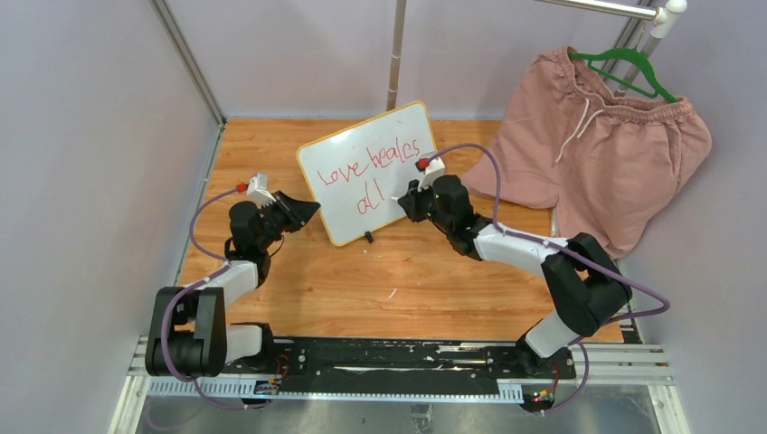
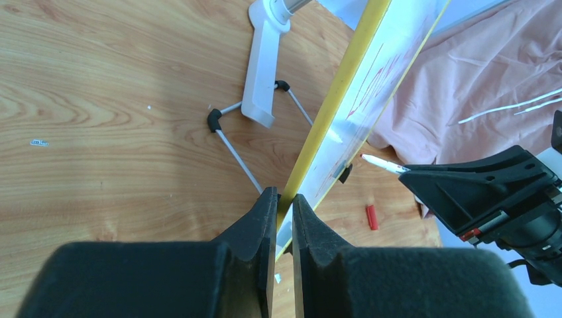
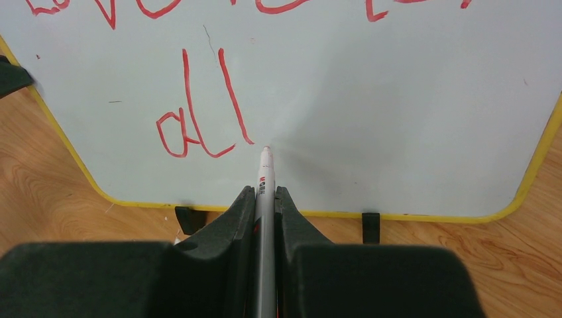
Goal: Write a sentence on the whiteboard
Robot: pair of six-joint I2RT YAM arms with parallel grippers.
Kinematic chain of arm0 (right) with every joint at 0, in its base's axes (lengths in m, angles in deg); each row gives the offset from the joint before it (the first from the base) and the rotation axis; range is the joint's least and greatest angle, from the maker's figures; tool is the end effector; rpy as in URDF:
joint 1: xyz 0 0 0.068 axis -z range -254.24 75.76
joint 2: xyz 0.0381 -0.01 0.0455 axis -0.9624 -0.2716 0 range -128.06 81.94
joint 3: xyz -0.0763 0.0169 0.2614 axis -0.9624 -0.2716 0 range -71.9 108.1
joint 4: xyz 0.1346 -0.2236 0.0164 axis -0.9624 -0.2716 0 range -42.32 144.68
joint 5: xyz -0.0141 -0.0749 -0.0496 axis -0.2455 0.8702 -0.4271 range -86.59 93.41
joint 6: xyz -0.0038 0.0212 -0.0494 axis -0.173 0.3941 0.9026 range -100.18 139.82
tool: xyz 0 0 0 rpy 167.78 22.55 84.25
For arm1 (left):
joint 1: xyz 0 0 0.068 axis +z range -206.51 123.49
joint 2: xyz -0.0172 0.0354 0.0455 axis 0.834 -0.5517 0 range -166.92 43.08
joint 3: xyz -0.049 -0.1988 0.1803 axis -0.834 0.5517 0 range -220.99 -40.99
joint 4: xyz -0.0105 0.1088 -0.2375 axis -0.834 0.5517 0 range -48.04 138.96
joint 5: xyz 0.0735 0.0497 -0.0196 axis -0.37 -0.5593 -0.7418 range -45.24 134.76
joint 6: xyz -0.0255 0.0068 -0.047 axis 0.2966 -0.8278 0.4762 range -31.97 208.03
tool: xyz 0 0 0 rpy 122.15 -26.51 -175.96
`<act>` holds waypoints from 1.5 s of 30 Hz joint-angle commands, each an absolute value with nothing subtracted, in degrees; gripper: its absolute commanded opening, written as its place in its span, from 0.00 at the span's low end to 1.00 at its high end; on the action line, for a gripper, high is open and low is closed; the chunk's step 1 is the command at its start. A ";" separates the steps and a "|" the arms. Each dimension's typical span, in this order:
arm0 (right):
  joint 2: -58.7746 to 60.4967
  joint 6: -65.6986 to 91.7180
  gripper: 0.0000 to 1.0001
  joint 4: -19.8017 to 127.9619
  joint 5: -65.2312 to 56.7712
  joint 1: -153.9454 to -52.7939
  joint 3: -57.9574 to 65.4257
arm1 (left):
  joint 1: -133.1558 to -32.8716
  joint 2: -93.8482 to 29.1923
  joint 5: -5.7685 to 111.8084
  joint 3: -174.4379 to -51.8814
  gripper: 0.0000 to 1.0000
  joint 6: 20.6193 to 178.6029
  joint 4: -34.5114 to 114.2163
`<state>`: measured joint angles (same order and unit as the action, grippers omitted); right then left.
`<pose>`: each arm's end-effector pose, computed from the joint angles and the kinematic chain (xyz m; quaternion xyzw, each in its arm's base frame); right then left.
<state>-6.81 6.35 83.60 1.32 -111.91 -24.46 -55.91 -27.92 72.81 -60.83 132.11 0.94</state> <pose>0.2723 0.2118 0.2373 -0.1744 0.7595 0.2833 0.5590 0.2383 -0.0143 0.1913 -0.1390 0.7473 -0.4033 0.5096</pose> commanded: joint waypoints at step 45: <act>-8.47 8.48 0.00 81.41 6.30 -114.00 -21.05 | -55.90 -27.03 72.27 -60.41 0.00 131.98 0.43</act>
